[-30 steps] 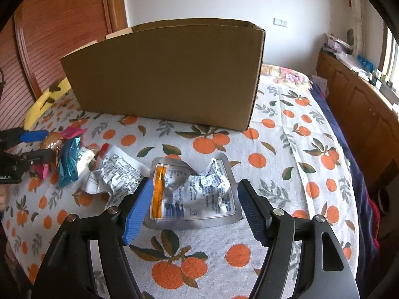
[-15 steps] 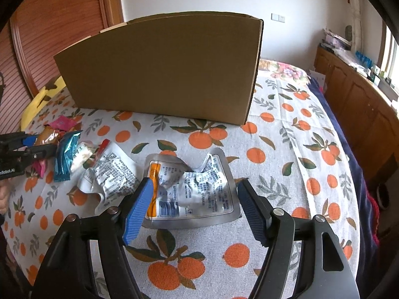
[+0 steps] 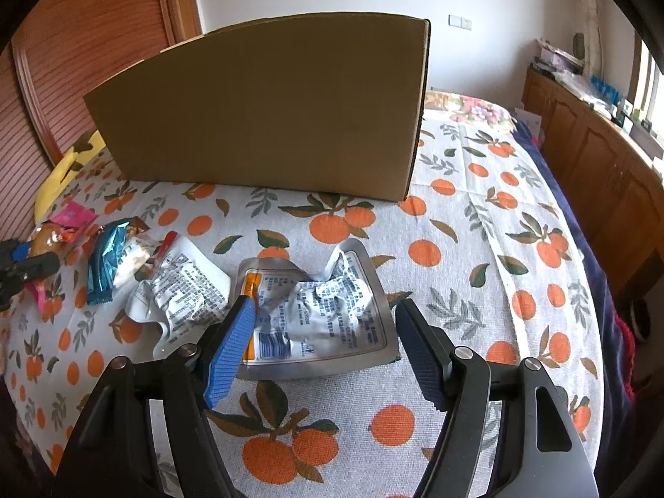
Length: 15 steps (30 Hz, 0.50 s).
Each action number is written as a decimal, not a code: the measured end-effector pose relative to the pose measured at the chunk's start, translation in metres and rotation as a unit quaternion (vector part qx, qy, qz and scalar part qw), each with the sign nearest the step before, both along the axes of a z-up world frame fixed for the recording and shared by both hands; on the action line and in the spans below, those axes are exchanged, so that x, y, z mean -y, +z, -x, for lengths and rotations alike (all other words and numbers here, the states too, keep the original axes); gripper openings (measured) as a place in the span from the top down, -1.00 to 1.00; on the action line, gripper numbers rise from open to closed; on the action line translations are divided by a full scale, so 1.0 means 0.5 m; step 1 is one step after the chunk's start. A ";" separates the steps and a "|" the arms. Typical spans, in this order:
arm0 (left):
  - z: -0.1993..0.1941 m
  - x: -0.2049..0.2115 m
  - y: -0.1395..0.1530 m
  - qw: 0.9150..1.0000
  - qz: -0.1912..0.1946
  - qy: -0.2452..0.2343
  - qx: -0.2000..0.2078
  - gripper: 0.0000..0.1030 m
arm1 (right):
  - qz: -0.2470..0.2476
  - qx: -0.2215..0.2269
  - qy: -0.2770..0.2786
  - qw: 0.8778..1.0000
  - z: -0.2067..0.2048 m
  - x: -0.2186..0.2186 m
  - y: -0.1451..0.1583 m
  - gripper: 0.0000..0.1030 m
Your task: Organize snacks
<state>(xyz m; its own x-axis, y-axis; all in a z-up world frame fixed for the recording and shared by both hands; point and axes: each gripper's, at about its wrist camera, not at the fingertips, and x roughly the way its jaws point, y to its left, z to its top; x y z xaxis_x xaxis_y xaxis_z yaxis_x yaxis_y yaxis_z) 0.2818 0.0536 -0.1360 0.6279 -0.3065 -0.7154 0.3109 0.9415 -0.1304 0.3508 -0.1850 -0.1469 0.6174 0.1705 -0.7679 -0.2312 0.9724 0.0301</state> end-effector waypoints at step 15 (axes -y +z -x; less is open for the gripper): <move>0.049 0.019 0.009 0.999 0.027 -0.020 0.008 0.19 | 0.035 -0.028 0.001 0.999 -0.036 -0.009 -0.006 -0.67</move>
<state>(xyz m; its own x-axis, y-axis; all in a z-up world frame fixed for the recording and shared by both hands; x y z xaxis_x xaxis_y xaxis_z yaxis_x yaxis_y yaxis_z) 0.2571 0.0440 -0.1315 0.6259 -0.3690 -0.6871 0.3507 0.9201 -0.1746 0.3688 -0.1807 -0.1497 0.5729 0.1165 -0.8113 -0.2323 0.9723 -0.0245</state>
